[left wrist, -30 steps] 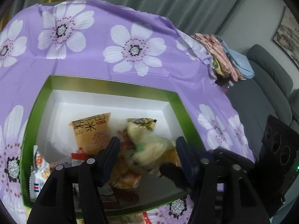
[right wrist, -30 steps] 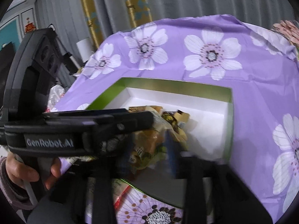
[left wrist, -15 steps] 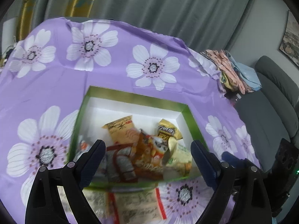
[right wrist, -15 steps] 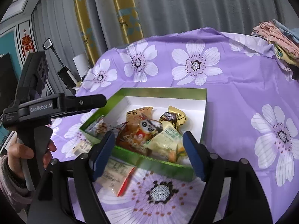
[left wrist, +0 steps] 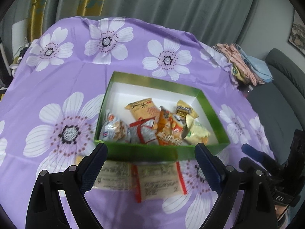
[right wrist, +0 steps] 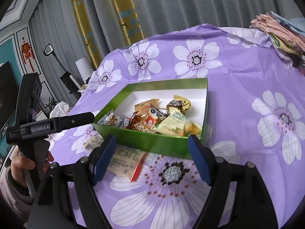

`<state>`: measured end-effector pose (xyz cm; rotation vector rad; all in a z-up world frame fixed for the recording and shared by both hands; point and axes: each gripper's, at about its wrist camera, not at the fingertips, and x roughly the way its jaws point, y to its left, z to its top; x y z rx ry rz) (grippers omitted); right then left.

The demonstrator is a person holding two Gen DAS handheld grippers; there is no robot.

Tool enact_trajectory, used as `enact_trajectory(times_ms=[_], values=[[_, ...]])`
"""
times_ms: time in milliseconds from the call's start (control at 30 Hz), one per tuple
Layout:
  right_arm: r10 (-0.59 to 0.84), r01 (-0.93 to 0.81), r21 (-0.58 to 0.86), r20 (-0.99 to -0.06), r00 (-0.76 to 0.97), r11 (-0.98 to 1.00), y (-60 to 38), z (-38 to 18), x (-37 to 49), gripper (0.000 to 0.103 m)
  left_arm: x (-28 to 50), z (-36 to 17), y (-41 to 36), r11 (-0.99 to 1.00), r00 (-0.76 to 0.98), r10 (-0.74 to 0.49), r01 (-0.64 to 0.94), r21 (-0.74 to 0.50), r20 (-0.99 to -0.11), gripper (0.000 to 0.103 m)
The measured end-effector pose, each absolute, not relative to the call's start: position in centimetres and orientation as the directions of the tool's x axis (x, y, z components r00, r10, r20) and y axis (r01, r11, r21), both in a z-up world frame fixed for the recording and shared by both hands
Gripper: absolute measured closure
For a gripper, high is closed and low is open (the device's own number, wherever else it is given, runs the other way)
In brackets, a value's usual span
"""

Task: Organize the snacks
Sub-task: 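Move the left gripper to the cream biscuit pack and grasp it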

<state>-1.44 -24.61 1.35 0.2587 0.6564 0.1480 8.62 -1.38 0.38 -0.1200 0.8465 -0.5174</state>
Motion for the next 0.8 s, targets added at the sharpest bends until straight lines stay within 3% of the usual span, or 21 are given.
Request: enact_trajectory(times_ms=[400,533,800], values=[[0.265,-0.124,0.256,-0.640,0.722,0.959,-21.0,-0.9,-1.1,0.025,8.3,-3.3,5.0,0.910,0.550,-0.414,0.258,-0.323,-0.725,0.010],[0.290,-0.174,0.237,-0.670,0.683,0.956,-18.9,-1.9,-0.4,0.025,8.6,-5.1,7.6,0.890,0.515,-0.454,0.220,-0.400,-0.727,0.011],[0.315,-0.268,0.182,-0.707,0.633,0.946,-14.9,-3.2,0.4,0.026,8.7,-7.2,9.1,0.879,0.500,-0.472,0.210,-0.428,-0.726,0.011]])
